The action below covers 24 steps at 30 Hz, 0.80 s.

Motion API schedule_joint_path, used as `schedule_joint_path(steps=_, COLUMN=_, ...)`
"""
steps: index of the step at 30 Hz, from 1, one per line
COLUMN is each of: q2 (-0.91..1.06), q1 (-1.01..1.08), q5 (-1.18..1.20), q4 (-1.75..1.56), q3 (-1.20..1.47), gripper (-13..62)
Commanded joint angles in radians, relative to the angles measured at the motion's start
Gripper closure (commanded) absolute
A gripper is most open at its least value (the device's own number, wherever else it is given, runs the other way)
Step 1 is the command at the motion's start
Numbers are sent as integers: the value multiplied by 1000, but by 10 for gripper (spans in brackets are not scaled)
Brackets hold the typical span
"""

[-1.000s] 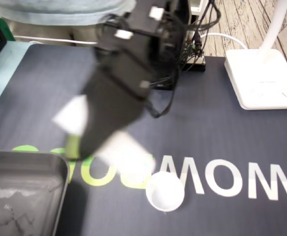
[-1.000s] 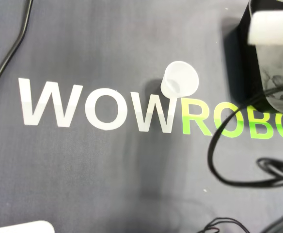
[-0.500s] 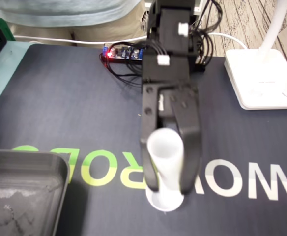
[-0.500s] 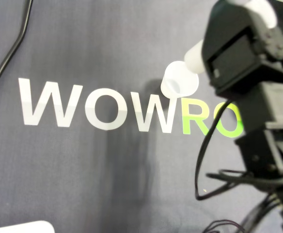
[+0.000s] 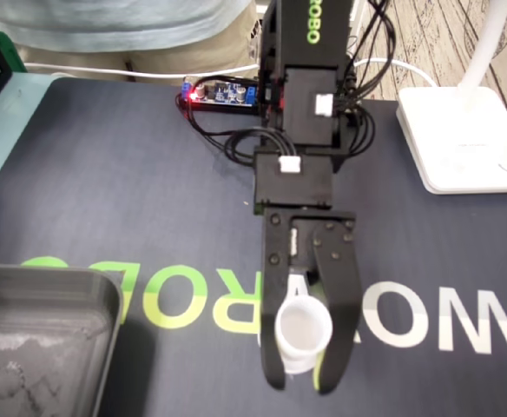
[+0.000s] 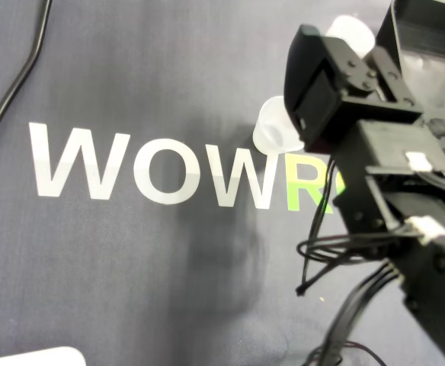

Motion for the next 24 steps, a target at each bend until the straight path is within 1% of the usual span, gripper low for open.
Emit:
schedule_joint_path(steps=1, q2=3, q1=0, q5=-12, q4=-87, q3=-77, gripper=480)
schedule_joint_path(steps=24, q2=-100, q1=-5, q5=-46, q4=-106, q3=-38, gripper=477)
